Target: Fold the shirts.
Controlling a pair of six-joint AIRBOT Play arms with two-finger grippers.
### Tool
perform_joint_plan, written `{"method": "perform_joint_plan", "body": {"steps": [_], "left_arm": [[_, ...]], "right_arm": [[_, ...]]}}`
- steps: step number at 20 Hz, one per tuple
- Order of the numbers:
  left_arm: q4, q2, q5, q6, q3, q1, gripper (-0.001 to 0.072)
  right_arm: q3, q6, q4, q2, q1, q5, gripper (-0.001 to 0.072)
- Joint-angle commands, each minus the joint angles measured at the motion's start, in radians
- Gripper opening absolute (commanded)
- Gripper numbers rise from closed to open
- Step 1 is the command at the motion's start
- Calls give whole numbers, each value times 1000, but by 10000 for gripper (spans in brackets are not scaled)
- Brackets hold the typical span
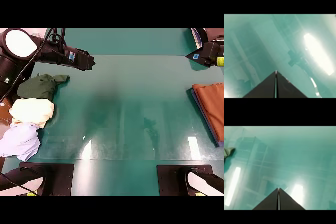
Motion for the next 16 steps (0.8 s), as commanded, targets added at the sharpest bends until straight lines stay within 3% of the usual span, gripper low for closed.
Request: {"method": "perform_joint_plan", "body": {"steps": [1, 13, 16], "left_arm": [[0, 0, 0, 0, 1, 0, 27], [-3, 0, 8, 1, 1, 0, 27], [131, 0, 72, 3, 1, 3, 33]], "right_arm": [[1, 0, 1, 0, 3, -2, 17], [0, 0, 0, 0, 3, -2, 17], [0, 0, 0, 0, 3, -2, 17]]}}
